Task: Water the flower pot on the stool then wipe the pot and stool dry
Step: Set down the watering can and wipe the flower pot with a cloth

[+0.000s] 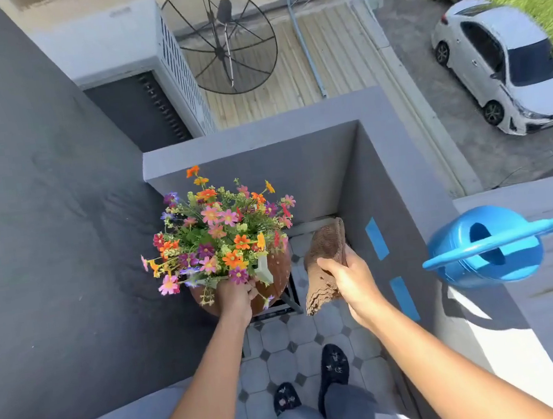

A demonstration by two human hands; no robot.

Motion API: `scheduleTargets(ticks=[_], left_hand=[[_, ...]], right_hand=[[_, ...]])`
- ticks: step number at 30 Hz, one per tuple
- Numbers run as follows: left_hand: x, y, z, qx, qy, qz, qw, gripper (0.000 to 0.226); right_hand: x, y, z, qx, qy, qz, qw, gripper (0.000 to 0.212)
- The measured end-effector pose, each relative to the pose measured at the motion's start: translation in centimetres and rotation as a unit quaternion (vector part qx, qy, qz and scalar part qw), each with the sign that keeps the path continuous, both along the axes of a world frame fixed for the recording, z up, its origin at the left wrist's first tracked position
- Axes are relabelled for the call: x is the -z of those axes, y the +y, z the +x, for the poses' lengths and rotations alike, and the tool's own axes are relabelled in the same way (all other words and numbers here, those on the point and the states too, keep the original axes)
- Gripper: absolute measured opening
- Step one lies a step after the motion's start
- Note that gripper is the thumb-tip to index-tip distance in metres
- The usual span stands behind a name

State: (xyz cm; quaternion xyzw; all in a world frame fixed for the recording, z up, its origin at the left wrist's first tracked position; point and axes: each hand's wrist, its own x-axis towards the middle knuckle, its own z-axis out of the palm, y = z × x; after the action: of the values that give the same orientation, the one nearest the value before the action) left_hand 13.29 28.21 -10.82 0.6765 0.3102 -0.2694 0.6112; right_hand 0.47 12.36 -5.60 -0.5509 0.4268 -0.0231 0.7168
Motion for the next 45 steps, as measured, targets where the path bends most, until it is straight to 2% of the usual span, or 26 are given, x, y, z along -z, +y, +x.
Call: scheduleTargets(ticks=[2, 5, 6, 8, 9, 13, 15, 19, 22, 25, 28, 29, 31, 35, 38, 41, 43, 45], left_hand=[[-2.1, 0.9, -0.2, 0.021, -0.005, -0.030, 0.999, 0.035], [-5.1, 2.8, 0.1, 0.048, -0.024, -0.067, 0.996, 0.039], [-6.5, 3.4, 0.4, 0.059, -0.031, -0.081, 0.994, 0.040], [-9.3, 4.3, 0.9, 0.080, -0.042, -0.104, 0.990, 0.035], [-10.9, 4.5, 1.1, 0.086, -0.043, -0.122, 0.988, 0.032], [-15.2, 5.2, 2.6, 0.092, -0.047, -0.171, 0.980, 0.015], [-17.4, 5.8, 3.0, 0.094, -0.055, -0.185, 0.977, 0.020], [-20.6, 7.9, 3.6, 0.113, -0.070, -0.215, 0.968, 0.019], [-22.4, 9.7, 3.8, 0.129, -0.073, -0.206, 0.967, 0.018], [-24.4, 10.9, 3.4, 0.164, -0.093, -0.210, 0.959, 0.014], [-25.7, 11.6, 3.4, 0.185, -0.113, -0.237, 0.947, 0.017], [-26.2, 11.7, 3.4, 0.189, -0.118, -0.240, 0.945, 0.019], [-27.1, 11.7, 3.6, 0.178, -0.124, -0.248, 0.944, 0.023], [-28.1, 11.9, 4.3, 0.150, -0.131, -0.272, 0.941, 0.024], [-28.1, 12.2, 4.5, 0.142, -0.117, -0.268, 0.946, 0.020], [-28.0, 12.1, 4.5, 0.141, -0.108, -0.287, 0.941, 0.012], [-28.1, 11.8, 4.3, 0.151, -0.121, -0.282, 0.940, 0.014], [-28.2, 11.3, 4.1, 0.157, -0.136, -0.281, 0.937, 0.019]], right_hand=[[-1.3, 0.5, 0.9, -0.001, -0.018, 0.012, 1.000, 0.022], [-2.5, 1.2, 1.9, 0.006, -0.051, 0.071, 0.996, 0.066], [-2.7, 1.5, 2.3, 0.017, -0.069, 0.100, 0.992, 0.070], [-4.5, 2.5, 3.2, 0.031, -0.098, 0.113, 0.988, 0.049], [-5.2, 3.3, 3.8, 0.025, -0.112, 0.086, 0.990, 0.041], [-8.9, 7.6, 5.9, -0.025, -0.199, -0.063, 0.978, 0.028], [-10.8, 9.5, 6.3, -0.044, -0.203, -0.146, 0.967, 0.020], [-14.7, 10.4, 8.7, -0.002, -0.262, -0.171, 0.950, 0.025], [-17.5, 8.8, 12.2, 0.035, -0.256, -0.225, 0.940, 0.027], [-18.2, 7.8, 14.2, 0.044, -0.209, -0.268, 0.939, 0.024], [-19.2, 9.9, 13.4, 0.094, -0.234, -0.241, 0.937, 0.029], [-19.6, 11.3, 12.7, 0.104, -0.242, -0.247, 0.933, 0.023], [-19.9, 14.3, 11.1, 0.088, -0.269, -0.320, 0.904, 0.013], [-17.9, 17.8, 8.6, 0.072, -0.324, -0.391, 0.859, 0.018], [-15.4, 17.6, 7.0, 0.032, -0.294, -0.371, 0.880, 0.019], [-14.0, 17.5, 6.5, 0.055, -0.247, -0.351, 0.901, 0.014], [-15.2, 18.0, 7.1, 0.086, -0.274, -0.337, 0.897, 0.015], [-17.3, 18.7, 7.8, 0.113, -0.324, -0.347, 0.873, 0.021]])
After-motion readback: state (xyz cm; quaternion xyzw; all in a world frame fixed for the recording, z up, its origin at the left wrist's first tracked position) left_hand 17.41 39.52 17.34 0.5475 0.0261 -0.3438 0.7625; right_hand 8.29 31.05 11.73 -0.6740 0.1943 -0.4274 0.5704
